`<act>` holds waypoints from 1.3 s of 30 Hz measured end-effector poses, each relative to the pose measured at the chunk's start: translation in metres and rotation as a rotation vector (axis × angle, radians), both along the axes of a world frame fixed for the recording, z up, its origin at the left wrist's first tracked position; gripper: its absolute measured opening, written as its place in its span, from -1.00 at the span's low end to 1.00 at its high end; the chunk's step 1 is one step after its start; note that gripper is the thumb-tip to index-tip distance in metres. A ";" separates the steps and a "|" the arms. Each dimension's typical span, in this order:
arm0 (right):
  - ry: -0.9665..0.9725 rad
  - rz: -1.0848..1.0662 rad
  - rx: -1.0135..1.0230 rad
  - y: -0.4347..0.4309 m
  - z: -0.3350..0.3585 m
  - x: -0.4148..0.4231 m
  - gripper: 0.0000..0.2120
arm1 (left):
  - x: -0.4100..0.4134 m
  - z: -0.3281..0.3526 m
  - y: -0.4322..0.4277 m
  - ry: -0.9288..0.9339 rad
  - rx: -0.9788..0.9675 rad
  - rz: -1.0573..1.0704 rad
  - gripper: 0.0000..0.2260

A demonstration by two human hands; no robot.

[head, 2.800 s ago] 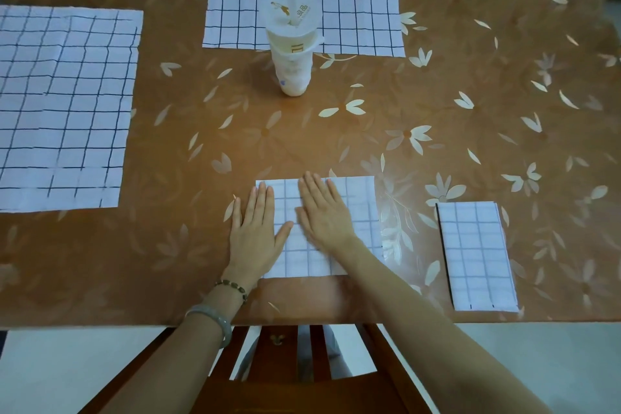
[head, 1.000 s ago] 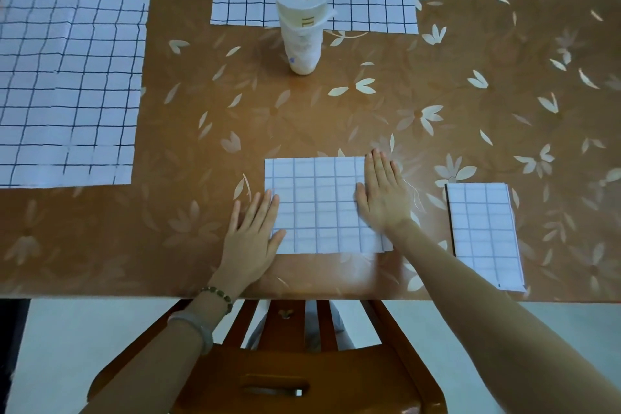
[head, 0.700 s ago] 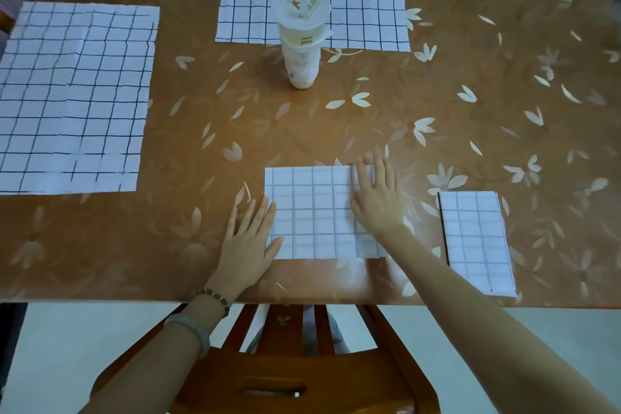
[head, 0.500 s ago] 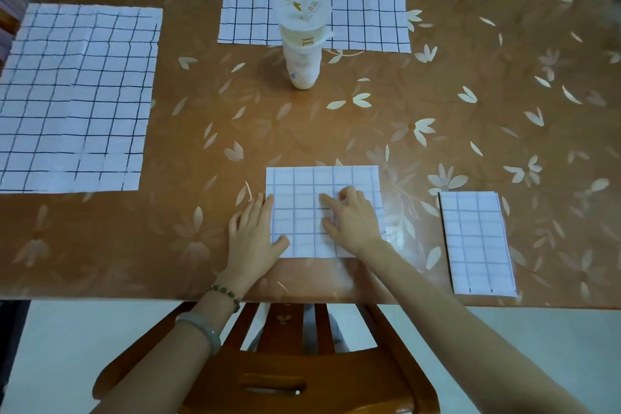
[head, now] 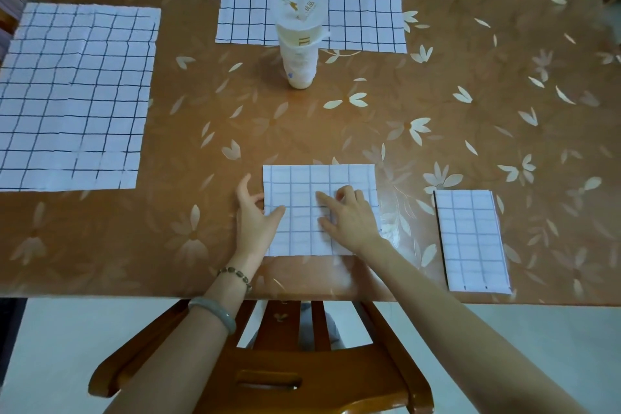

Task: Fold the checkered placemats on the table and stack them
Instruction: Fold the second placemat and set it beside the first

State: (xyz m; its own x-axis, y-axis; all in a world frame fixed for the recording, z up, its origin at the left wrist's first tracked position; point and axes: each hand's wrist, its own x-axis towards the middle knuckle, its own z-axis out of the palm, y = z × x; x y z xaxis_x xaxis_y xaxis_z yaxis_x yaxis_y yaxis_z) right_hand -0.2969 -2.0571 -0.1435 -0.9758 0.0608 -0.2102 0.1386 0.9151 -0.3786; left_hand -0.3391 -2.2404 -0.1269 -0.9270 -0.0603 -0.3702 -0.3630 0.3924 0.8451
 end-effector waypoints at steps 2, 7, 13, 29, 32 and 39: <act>-0.002 -0.003 -0.006 0.000 0.000 0.000 -0.57 | -0.001 -0.002 -0.003 -0.014 -0.011 -0.008 -0.31; -0.018 0.000 -0.015 0.001 -0.001 -0.001 -0.56 | 0.000 -0.005 -0.015 0.016 -0.137 -0.303 -0.62; -0.077 0.018 -0.029 -0.001 0.006 -0.006 -0.58 | -0.002 -0.003 -0.027 -0.037 -0.213 -0.444 -0.47; -0.263 0.121 0.187 -0.045 0.014 -0.025 -0.03 | -0.007 0.058 -0.061 -0.037 -0.391 -0.650 -0.29; -0.295 0.134 0.214 -0.045 0.014 -0.028 0.07 | -0.001 0.065 -0.048 0.033 -0.325 -0.713 -0.24; -0.293 0.055 -0.101 -0.026 0.017 -0.029 -0.08 | 0.017 0.075 0.002 0.090 -0.276 -0.797 -0.23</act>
State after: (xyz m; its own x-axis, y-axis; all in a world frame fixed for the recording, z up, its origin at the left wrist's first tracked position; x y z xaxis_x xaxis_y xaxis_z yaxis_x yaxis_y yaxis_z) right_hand -0.3257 -2.0829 -0.1270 -0.8738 -0.0263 -0.4856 0.2064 0.8841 -0.4193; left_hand -0.3224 -2.2387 -0.0518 -0.7557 0.5463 -0.3613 0.1737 0.6990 0.6937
